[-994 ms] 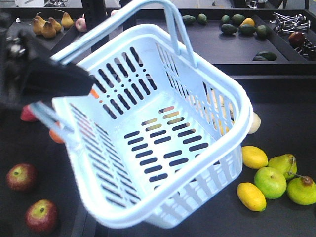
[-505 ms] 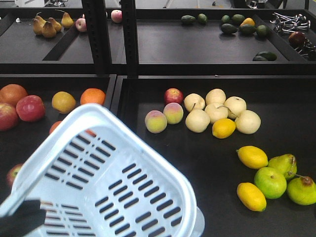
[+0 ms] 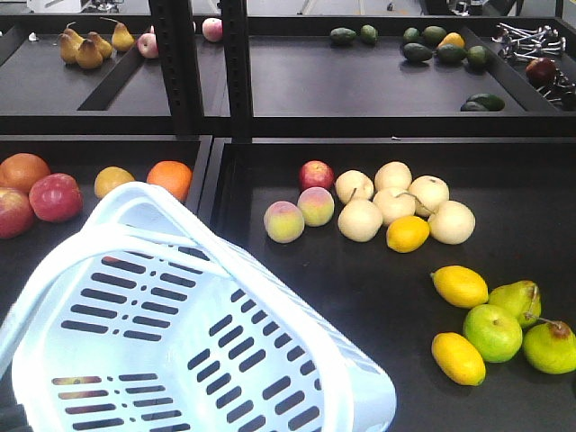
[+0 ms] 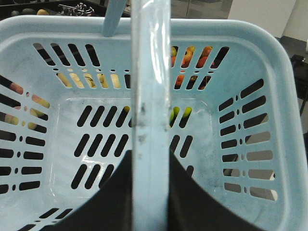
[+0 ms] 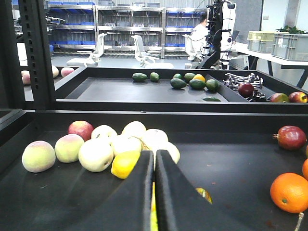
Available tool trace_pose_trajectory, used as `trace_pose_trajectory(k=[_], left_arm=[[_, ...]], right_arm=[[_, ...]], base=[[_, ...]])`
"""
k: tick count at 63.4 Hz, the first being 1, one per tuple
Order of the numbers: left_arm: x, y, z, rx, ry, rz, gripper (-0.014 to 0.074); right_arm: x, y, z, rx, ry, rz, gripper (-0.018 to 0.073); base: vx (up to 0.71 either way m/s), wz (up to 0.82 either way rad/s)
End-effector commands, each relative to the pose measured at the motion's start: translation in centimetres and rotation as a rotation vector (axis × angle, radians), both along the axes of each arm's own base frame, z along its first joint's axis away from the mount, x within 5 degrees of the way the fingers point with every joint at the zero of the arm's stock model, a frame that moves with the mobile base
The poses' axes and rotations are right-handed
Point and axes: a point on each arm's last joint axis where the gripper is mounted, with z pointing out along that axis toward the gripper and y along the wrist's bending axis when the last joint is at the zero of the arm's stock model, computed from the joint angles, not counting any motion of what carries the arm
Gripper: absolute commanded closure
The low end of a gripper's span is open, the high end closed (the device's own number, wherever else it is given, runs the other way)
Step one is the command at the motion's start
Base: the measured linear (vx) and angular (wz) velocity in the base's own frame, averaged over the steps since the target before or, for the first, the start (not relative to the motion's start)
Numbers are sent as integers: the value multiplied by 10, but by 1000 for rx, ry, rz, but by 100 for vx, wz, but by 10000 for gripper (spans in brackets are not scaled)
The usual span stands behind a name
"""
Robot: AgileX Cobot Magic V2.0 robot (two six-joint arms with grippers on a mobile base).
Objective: Pick three apples into basket with both arms
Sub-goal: 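Raise the basket with the left gripper and hold it near the robot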
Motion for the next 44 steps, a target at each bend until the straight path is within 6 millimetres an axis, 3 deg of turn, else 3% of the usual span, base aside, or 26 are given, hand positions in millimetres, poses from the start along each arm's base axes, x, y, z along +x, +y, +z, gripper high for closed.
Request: trace_pose_trajectory(k=[1,44], left_arm=[[2,0,15,-96,-24,27,604],[2,0,15,-96,-24,27,604]], right_arm=[[-1,1,3,-24,-75,4,564],[-1,1,3,-24,-75,4,564]], base=[[0,0],[0,0]])
